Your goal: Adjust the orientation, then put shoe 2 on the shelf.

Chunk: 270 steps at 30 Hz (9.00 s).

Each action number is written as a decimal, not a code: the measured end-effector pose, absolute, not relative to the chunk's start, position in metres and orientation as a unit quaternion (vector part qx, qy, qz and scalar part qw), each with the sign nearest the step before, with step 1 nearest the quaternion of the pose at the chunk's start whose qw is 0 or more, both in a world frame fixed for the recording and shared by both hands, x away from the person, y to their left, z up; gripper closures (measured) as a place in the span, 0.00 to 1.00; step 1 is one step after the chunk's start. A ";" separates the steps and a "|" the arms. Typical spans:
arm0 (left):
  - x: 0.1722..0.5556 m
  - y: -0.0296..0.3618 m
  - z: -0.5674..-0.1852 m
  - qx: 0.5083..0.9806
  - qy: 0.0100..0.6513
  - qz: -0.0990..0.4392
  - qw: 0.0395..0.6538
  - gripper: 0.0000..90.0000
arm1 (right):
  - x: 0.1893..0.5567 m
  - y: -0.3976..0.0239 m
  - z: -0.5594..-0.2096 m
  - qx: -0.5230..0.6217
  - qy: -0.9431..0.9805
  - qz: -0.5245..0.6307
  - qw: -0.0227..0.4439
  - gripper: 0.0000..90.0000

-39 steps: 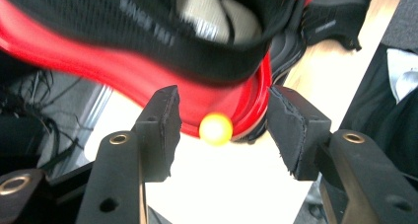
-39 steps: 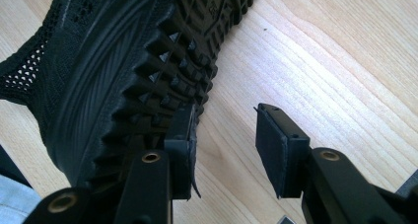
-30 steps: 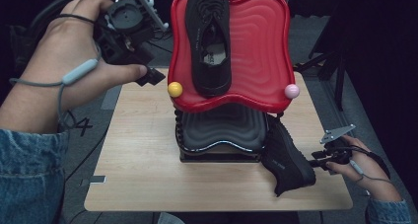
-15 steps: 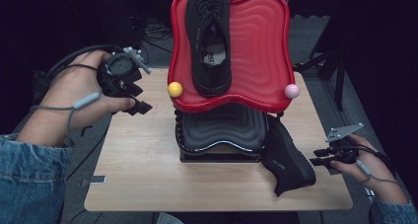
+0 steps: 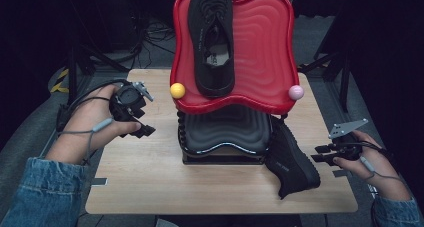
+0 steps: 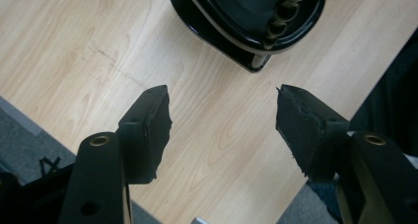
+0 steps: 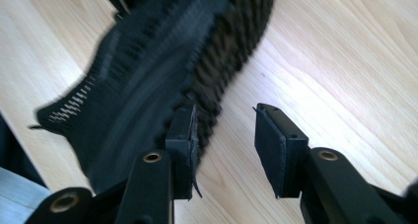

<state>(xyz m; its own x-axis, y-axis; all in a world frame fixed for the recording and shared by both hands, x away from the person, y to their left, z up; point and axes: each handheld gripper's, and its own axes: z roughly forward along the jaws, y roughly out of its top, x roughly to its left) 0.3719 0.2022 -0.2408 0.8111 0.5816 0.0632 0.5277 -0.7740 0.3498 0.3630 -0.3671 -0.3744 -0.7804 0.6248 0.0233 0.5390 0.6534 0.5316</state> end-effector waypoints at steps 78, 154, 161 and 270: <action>0.376 0.194 -0.396 0.911 0.382 0.014 0.154 0.30 | 0.367 -0.412 -0.355 0.426 0.848 0.281 0.144 1.00; 0.386 0.212 -0.414 0.901 0.404 0.001 0.157 0.31 | 0.362 -0.310 -0.354 0.251 0.961 0.115 -0.002 0.75; 0.389 0.221 -0.411 0.893 0.416 0.003 0.174 0.33 | 0.367 -0.302 -0.368 0.257 0.962 0.088 -0.026 0.76; 0.372 0.244 -0.425 0.888 0.426 -0.005 0.176 0.30 | 0.359 -0.272 -0.125 0.218 0.970 0.091 0.061 0.92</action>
